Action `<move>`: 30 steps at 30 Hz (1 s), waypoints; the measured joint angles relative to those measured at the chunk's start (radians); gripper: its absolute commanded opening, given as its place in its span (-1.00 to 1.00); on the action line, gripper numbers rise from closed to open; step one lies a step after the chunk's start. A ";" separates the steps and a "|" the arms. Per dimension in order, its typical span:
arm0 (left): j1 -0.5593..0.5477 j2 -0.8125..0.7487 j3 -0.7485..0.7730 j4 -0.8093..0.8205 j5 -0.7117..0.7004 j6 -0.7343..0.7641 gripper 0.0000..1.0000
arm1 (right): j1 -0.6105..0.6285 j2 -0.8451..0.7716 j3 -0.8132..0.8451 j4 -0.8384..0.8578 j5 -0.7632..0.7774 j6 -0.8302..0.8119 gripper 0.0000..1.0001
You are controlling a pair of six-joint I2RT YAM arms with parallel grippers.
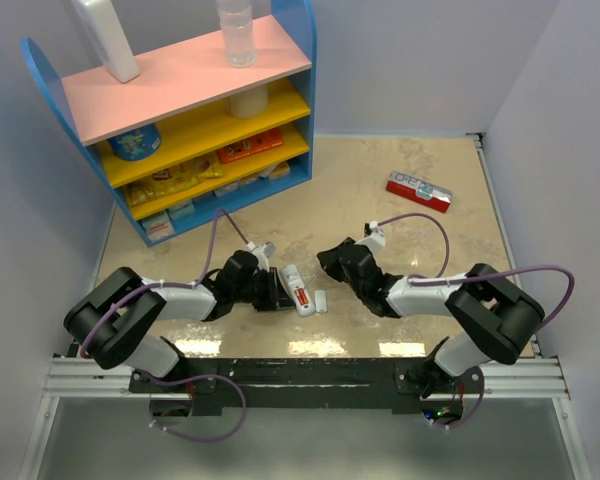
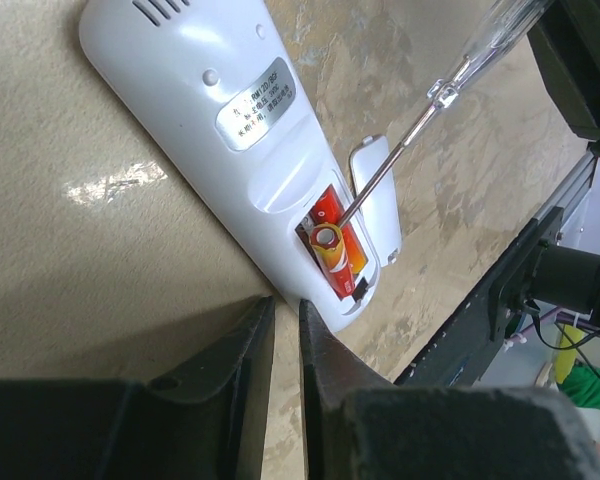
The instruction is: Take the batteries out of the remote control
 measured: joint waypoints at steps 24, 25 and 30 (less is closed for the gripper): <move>-0.001 0.013 0.032 -0.043 0.000 0.000 -0.57 | -0.110 0.048 -0.011 0.137 -0.301 -0.109 -1.00; -0.001 0.013 0.032 -0.043 -0.001 0.000 -0.57 | -0.110 0.042 -0.011 0.132 -0.309 -0.116 -1.00; -0.002 0.013 0.032 -0.043 -0.003 -0.002 -0.57 | -0.110 0.035 0.011 0.100 -0.337 -0.153 -1.00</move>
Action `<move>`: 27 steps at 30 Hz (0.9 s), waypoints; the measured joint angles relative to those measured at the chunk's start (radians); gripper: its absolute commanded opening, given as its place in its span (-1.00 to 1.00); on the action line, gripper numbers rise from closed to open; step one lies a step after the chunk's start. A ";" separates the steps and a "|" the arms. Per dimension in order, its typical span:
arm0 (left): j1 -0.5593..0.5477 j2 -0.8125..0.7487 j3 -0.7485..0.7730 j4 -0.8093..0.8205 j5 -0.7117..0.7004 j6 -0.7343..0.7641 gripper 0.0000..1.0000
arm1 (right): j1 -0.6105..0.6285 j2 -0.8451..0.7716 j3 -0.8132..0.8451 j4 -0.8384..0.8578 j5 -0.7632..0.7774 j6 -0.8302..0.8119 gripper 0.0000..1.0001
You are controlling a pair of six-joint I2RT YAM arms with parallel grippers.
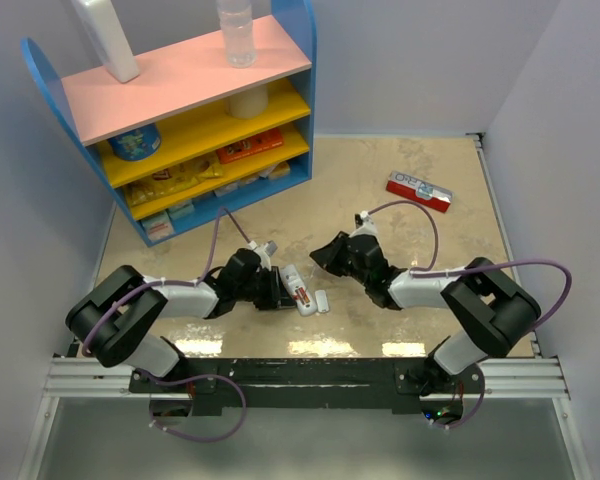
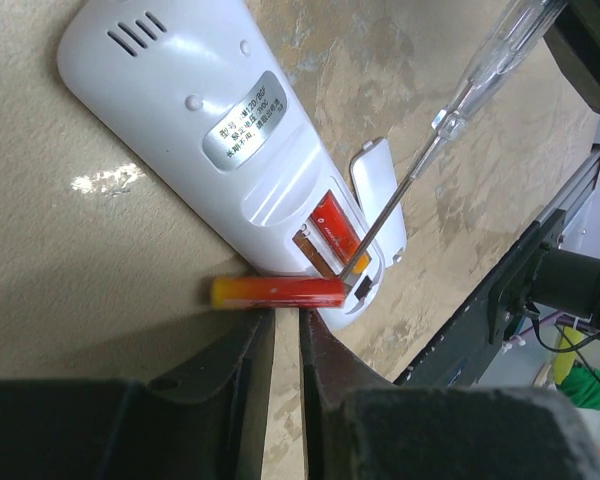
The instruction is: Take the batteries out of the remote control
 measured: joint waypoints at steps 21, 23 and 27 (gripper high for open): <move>-0.010 -0.160 -0.031 -0.131 -0.148 -0.001 -0.39 | 0.017 -0.207 0.077 -0.181 0.054 -0.175 -1.00; -0.010 -0.188 -0.024 -0.169 -0.162 0.002 -0.38 | 0.021 -0.224 0.090 -0.197 0.073 -0.214 -1.00; -0.010 -0.210 0.012 -0.225 -0.195 0.020 -0.38 | 0.044 -0.235 0.110 -0.241 0.128 -0.275 -1.00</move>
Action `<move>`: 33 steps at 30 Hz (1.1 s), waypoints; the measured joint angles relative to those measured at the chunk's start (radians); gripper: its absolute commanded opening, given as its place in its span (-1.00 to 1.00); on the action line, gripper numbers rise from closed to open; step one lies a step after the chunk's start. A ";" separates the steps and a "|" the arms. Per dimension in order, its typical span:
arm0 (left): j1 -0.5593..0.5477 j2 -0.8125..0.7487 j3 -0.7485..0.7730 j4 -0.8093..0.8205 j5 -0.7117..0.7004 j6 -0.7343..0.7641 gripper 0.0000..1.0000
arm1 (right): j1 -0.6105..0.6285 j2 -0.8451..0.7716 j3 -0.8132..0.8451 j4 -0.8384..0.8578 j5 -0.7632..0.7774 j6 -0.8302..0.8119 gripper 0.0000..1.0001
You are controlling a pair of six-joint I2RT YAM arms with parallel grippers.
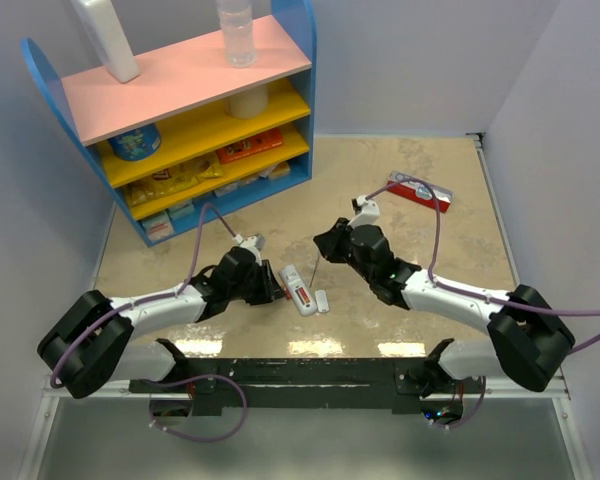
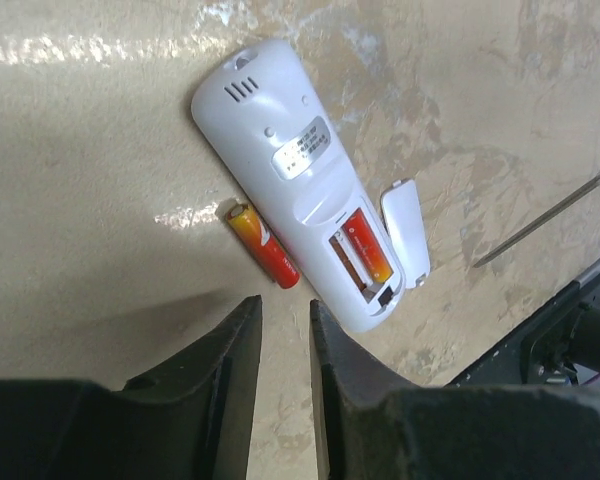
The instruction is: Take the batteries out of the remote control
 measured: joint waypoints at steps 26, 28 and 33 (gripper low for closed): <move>0.000 0.118 0.092 -0.019 -0.019 0.035 -0.34 | 0.254 0.075 0.062 -0.076 0.478 -0.122 -1.00; 0.000 0.124 0.095 -0.017 -0.018 0.041 -0.34 | 0.254 0.080 0.062 -0.071 0.485 -0.124 -1.00; 0.000 0.135 0.109 -0.019 -0.019 0.050 -0.34 | 0.260 0.097 0.063 -0.061 0.507 -0.125 -1.00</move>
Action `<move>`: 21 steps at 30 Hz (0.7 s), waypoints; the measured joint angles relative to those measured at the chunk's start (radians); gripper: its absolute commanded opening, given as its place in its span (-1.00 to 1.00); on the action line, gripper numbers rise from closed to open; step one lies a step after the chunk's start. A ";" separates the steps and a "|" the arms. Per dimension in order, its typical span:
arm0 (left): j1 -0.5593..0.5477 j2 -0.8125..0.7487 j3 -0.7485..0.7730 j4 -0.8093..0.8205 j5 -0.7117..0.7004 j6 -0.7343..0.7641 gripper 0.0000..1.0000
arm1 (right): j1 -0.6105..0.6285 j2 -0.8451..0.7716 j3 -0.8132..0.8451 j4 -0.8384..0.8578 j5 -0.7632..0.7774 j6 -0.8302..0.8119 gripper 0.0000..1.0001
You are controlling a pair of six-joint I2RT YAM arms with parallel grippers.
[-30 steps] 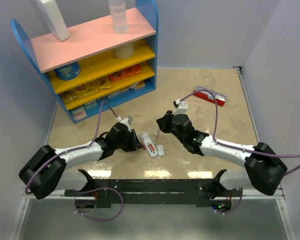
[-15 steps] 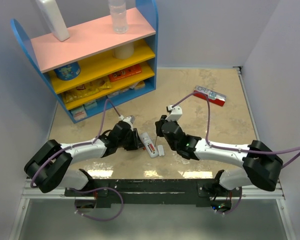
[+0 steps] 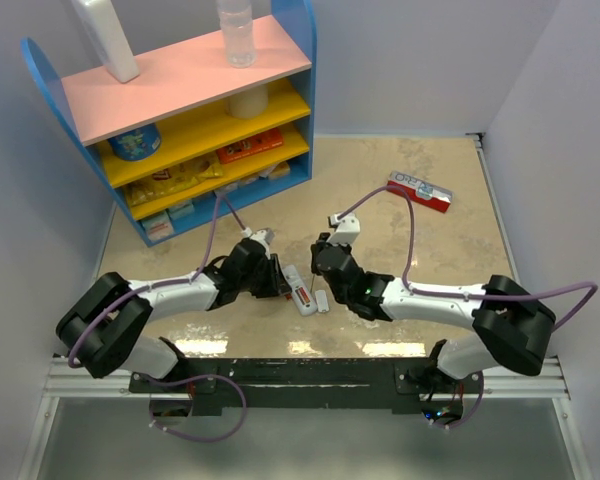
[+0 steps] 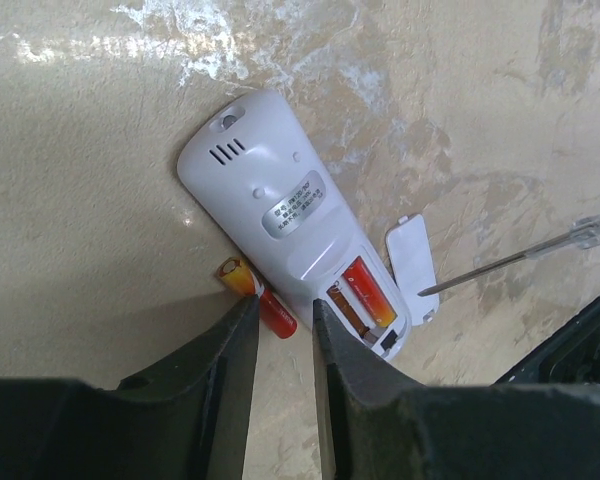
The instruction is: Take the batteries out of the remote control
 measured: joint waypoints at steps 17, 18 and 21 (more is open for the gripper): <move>0.000 0.016 0.011 0.004 0.000 0.000 -0.35 | 0.021 0.073 0.035 0.021 0.045 0.003 -1.00; 0.000 0.018 0.011 0.006 0.000 0.000 -0.35 | 0.022 0.076 0.035 0.021 0.047 0.003 -1.00; 0.000 0.021 0.011 0.008 0.000 0.000 -0.35 | 0.027 0.084 0.039 0.023 0.053 0.004 -1.00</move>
